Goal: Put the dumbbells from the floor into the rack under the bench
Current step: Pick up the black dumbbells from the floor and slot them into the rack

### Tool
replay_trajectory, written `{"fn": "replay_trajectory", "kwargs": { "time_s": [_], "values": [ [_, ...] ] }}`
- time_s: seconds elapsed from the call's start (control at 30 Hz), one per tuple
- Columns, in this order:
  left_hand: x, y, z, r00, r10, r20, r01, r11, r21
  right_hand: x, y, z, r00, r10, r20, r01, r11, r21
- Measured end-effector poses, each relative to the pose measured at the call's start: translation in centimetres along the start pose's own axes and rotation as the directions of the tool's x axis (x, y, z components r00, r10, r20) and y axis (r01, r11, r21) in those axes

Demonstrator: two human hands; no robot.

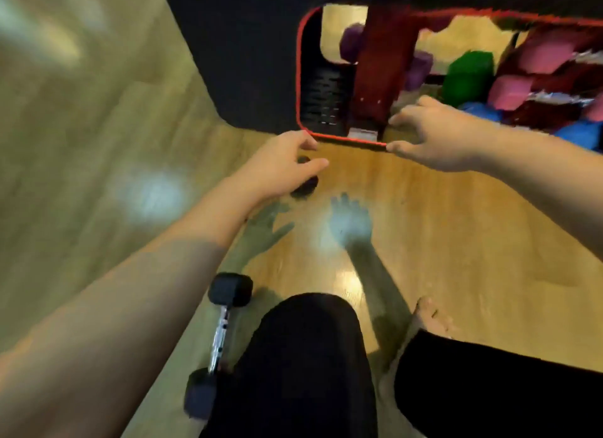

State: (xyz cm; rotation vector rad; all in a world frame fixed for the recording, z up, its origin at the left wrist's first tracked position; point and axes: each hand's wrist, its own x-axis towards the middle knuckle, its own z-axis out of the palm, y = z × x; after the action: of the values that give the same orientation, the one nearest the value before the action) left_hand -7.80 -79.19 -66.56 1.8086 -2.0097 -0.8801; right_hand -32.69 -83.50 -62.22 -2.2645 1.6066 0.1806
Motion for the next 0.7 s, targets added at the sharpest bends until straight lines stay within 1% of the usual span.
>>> {"fn": "replay_trajectory", "kwargs": {
  "time_s": [0.13,0.3,0.4,0.47,0.57,0.63,0.7],
  "values": [
    [-6.7,-6.8,-1.9,0.996,-0.093,-0.017,0.092,0.994,-0.059,-0.3,-9.2,2.9,0.985,-0.143,0.092,0.148,0.988,-0.05],
    [-15.4,-13.1,-2.7,0.977,-0.211,0.027,0.212,0.963,-0.165,-1.1,-19.4,8.3,0.95,-0.256,0.18,0.263,0.965,-0.017],
    [-19.3,-15.6,-1.9,0.949,-0.307,0.069,0.315,0.935,-0.164,-1.1,-23.2,12.0,0.905,-0.332,0.267,0.338,0.941,0.023],
    [-21.4,-17.0,-0.6,0.925,-0.376,0.055,0.38,0.912,-0.154,-0.9,-24.8,14.5,0.872,-0.382,0.306,0.386,0.921,0.048],
    [-24.4,-18.8,2.5,0.86,-0.509,0.028,0.504,0.841,-0.198,-0.8,-26.2,17.8,0.831,-0.423,0.36,0.422,0.903,0.087],
    [-26.5,-19.4,4.9,0.788,-0.615,0.022,0.601,0.761,-0.246,-0.6,-26.6,20.0,0.797,-0.44,0.414,0.454,0.888,0.07],
    [-28.4,-19.8,7.3,0.729,-0.684,0.024,0.664,0.699,-0.265,-0.2,-26.8,22.1,0.775,-0.444,0.45,0.472,0.88,0.055]
  ]
}}
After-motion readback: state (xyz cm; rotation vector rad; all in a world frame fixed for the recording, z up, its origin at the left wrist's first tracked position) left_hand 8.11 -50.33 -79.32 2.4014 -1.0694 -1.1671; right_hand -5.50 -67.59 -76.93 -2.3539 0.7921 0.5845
